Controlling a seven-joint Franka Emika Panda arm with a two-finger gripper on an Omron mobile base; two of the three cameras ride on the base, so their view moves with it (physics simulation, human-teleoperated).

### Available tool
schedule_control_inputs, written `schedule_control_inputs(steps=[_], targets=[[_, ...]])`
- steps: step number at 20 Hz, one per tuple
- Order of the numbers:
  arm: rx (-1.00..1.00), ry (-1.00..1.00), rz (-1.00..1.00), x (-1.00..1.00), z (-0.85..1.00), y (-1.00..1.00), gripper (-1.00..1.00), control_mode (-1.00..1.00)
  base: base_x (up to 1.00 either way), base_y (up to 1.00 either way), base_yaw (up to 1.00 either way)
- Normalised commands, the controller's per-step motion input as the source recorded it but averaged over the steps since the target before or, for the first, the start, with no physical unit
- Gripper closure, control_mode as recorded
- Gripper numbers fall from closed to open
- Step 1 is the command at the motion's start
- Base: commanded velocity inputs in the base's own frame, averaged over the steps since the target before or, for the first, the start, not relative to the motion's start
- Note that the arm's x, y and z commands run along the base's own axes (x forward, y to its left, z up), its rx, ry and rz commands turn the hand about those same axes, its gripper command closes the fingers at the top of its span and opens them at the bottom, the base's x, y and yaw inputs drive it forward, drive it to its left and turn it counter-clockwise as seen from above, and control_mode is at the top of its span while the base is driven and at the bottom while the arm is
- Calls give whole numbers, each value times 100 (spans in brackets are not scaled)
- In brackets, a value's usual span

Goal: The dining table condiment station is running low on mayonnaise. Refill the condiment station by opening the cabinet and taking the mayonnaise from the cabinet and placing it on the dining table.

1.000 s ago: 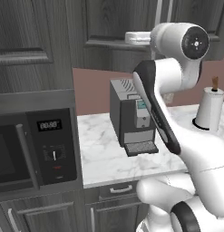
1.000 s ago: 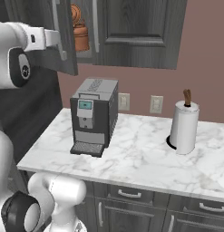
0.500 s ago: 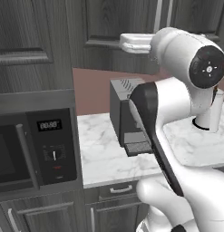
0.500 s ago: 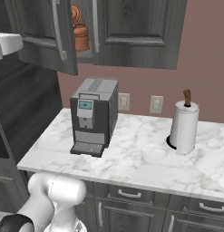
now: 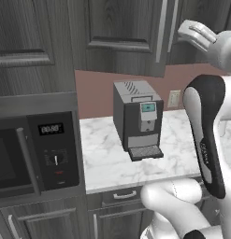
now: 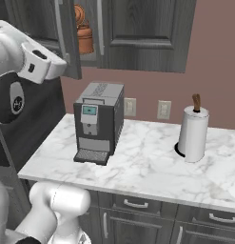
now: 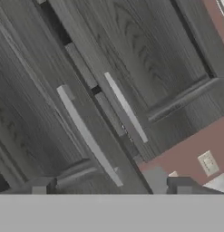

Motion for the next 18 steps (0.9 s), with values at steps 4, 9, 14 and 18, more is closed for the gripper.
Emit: schedule_control_inputs(steps=[4, 9, 14, 18], targets=[[66, 40, 6, 0, 1, -100, -100, -100, 0, 0, 0], [48, 25, 5, 0, 0, -47, -100, -100, 0, 0, 0], [11, 0, 0, 0, -27, 0, -100, -100, 0, 0, 0], [23, 5, 5, 9, -47, 0, -100, -100, 0, 0, 0]])
